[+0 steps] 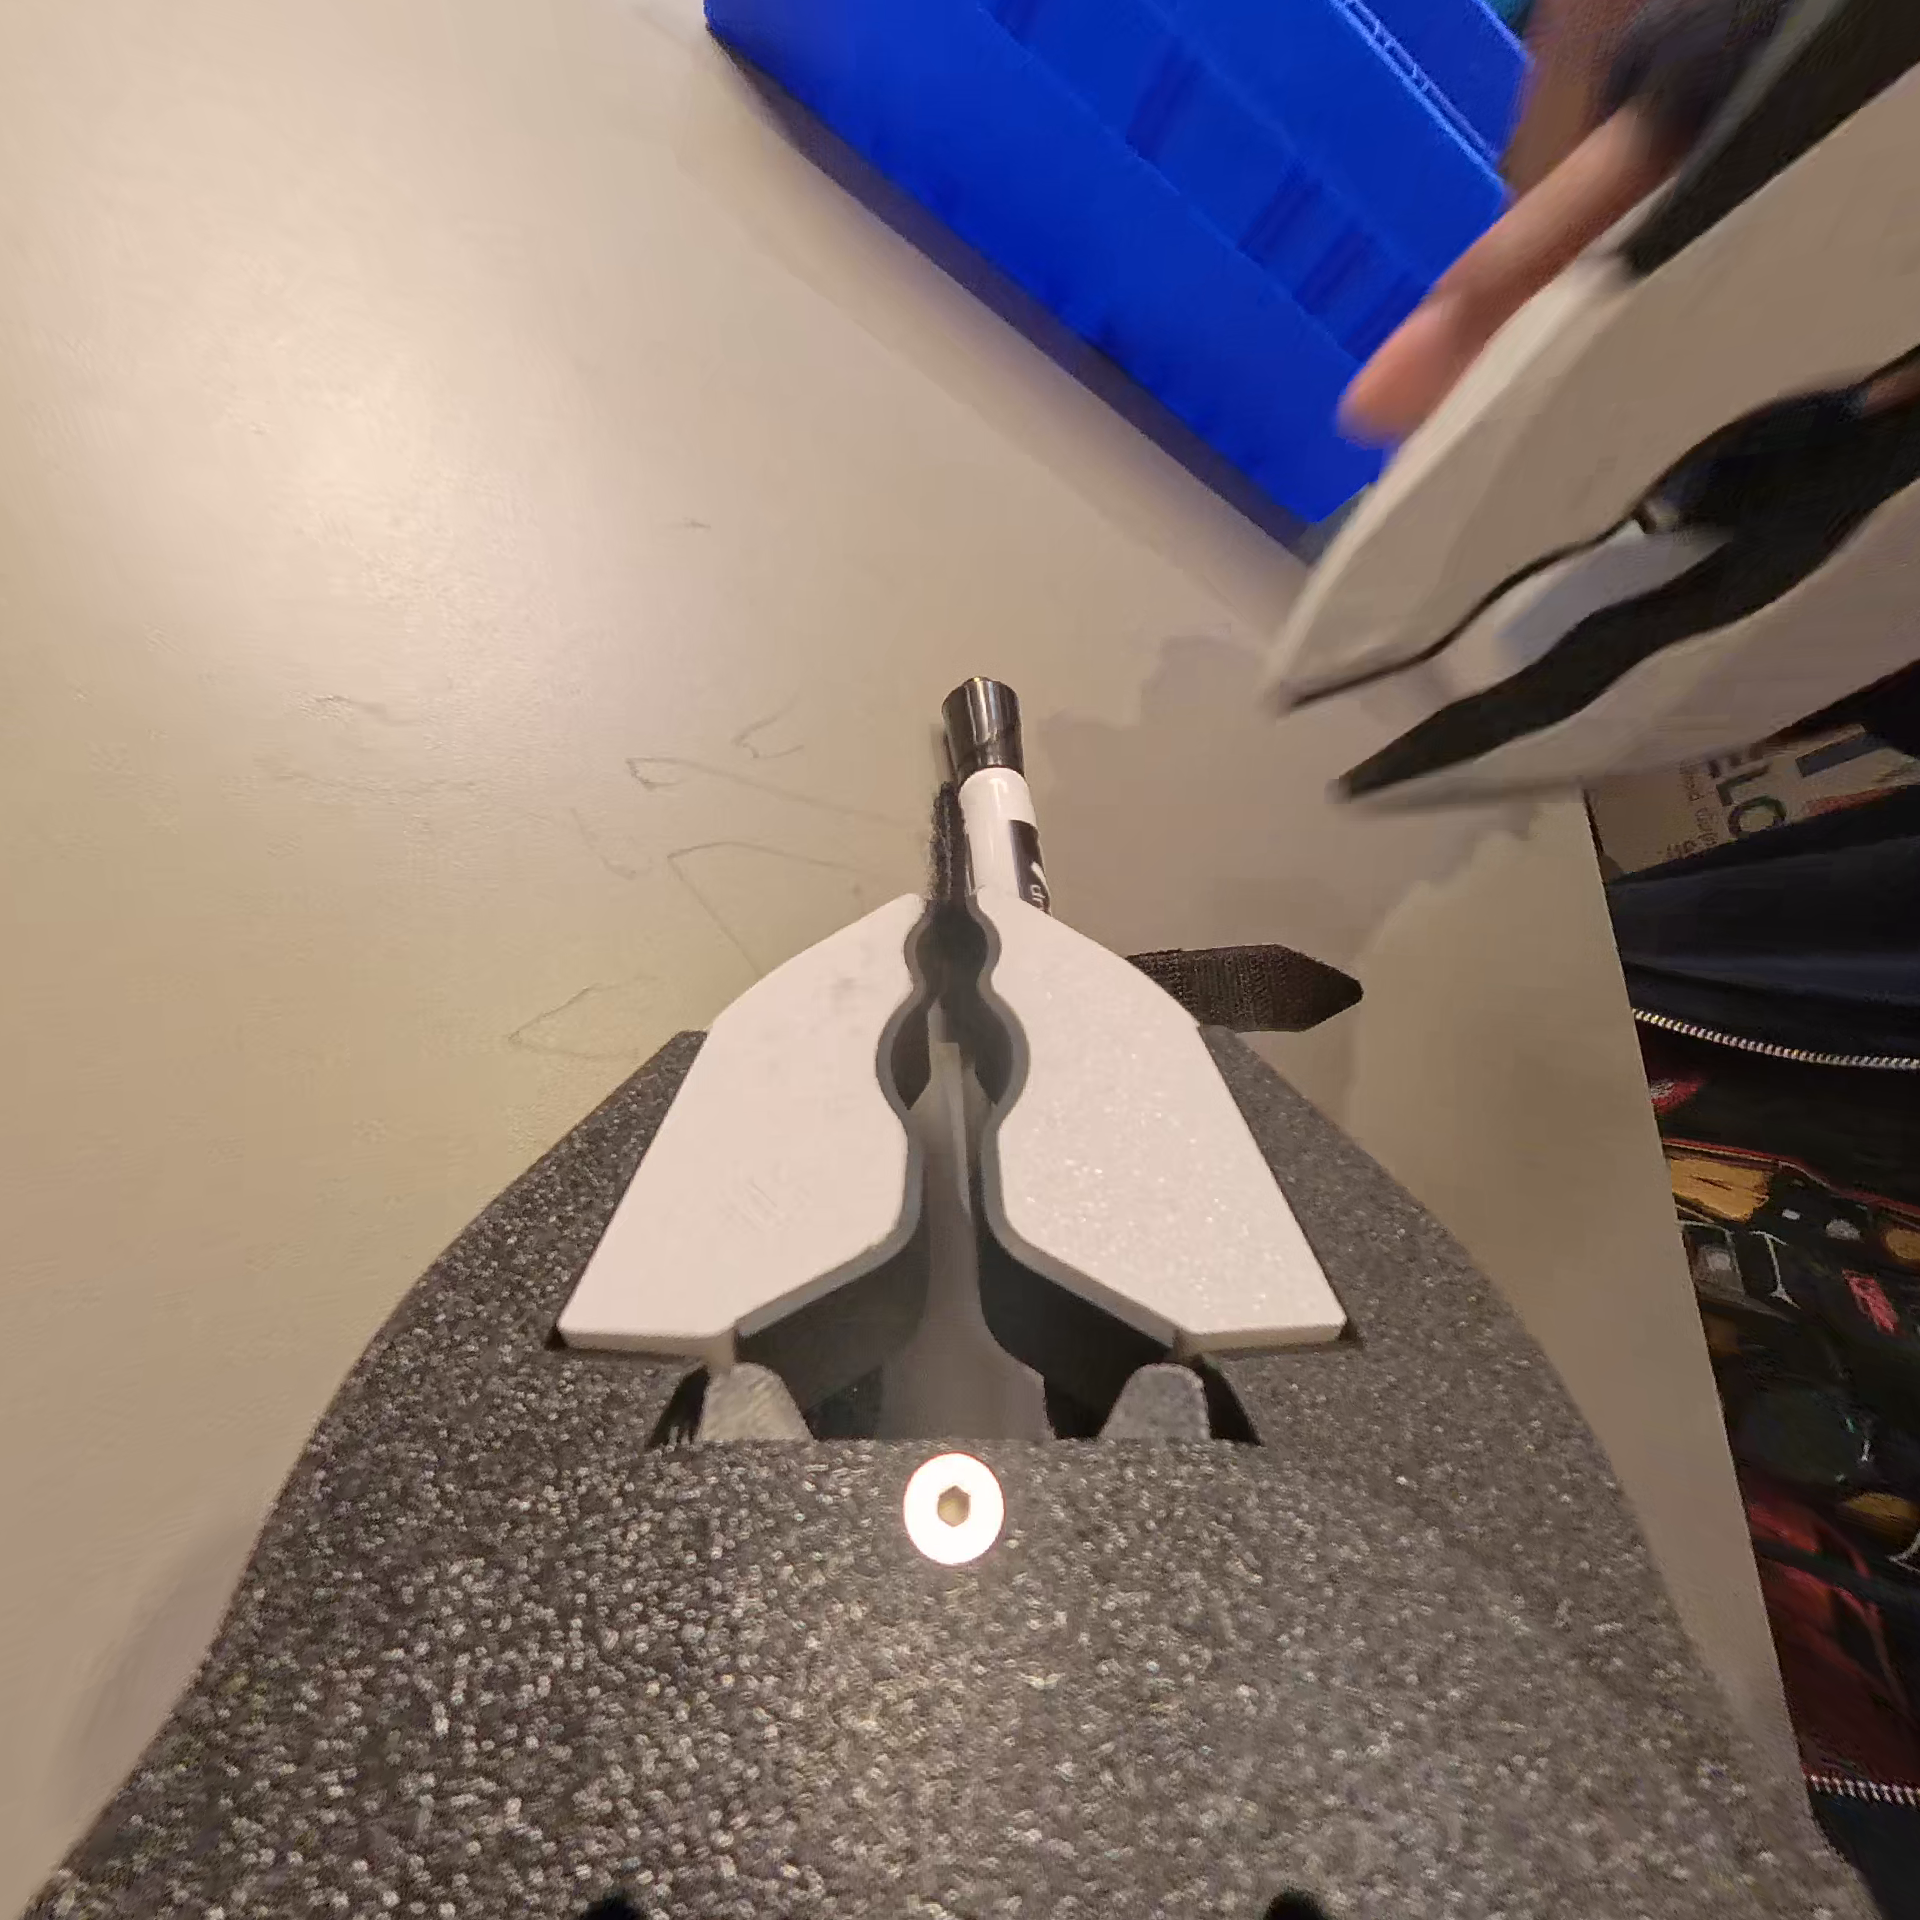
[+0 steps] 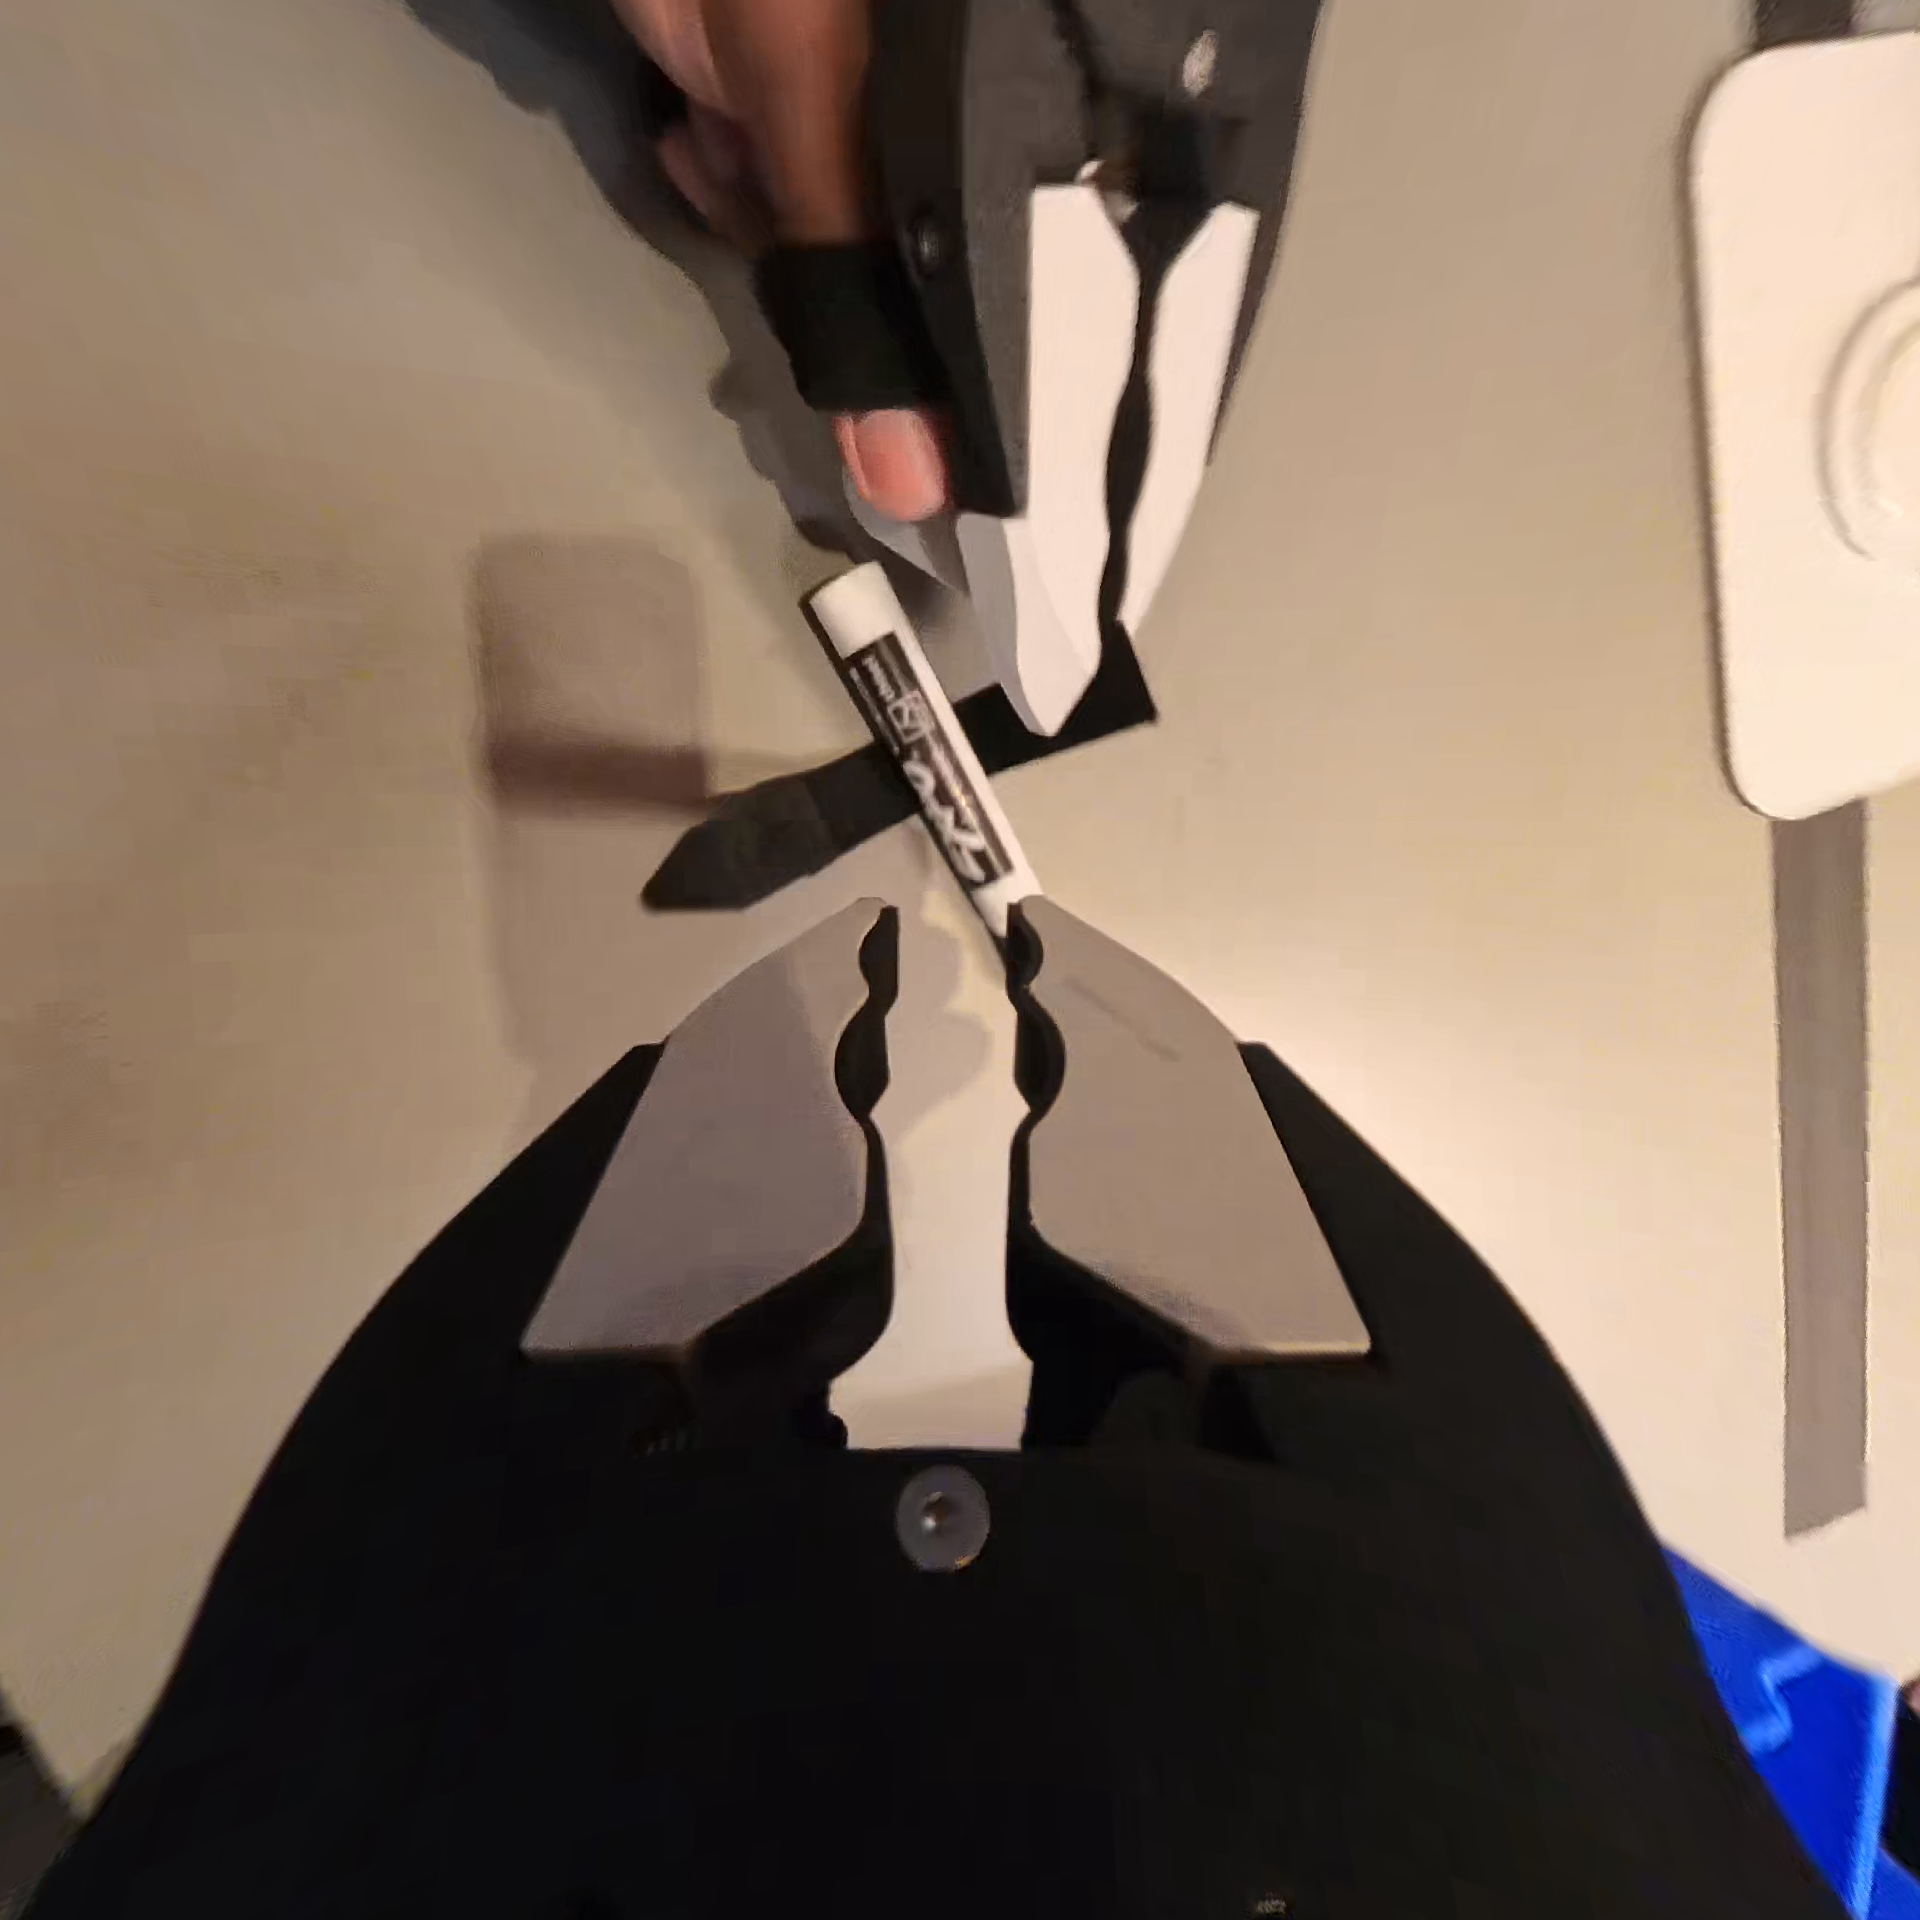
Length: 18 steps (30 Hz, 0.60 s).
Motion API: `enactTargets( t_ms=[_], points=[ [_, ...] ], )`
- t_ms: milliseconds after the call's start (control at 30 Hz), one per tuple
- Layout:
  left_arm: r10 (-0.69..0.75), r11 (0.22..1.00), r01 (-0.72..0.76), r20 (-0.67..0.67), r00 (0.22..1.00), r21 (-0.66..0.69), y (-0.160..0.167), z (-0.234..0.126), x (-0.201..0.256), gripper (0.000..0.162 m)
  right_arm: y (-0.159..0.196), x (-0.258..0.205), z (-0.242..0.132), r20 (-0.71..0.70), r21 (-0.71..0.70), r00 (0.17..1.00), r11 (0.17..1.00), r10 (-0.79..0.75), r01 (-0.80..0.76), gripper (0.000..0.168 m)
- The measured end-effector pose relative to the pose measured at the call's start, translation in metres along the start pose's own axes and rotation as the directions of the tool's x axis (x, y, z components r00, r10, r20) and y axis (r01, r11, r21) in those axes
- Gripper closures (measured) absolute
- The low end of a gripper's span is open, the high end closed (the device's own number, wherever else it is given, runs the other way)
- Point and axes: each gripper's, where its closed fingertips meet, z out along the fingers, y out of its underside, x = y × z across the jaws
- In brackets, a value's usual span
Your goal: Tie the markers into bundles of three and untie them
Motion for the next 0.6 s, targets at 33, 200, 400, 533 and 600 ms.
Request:
enactTargets(
  t_ms=[33, 200, 400, 533, 600],
  points=[
    [-0.004, 1.0, 0.004, -0.006, 1.0, 0.007, -0.001, -0.001, 0.0, 0.159, 0.001, 0.002, 0.017, 0.013, -0.04, 1.0, 0.999, -0.007, 0.007, 0.147],
    [-0.03, 0.999, 0.031, -0.04, 0.999, 0.026, -0.003, -0.003, 0.001, 0.159, 0.023, -0.002, 0.061, 0.125, -0.169, 0.99, 0.985, 0.061, -0.039, 0.143],
    [-0.044, 0.999, 0.046, -0.069, 0.997, 0.019, -0.003, -0.003, 0.002, 0.159, 0.034, -0.006, 0.053, 0.098, -0.179, 0.986, 0.977, 0.133, -0.114, 0.15],
    [-0.046, 0.998, 0.048, -0.071, 0.996, 0.028, -0.004, -0.004, 0.002, 0.159, 0.031, -0.007, -0.002, 0.061, -0.046, 0.97, 0.971, 0.236, -0.233, 0.15],
    [-0.048, 0.998, 0.05, -0.071, 0.996, 0.029, -0.004, -0.004, 0.002, 0.159, 0.04, 0.005, -0.05, -0.004, 0.037, 0.95, 0.949, 0.313, -0.313, 0.15]
  ],
)
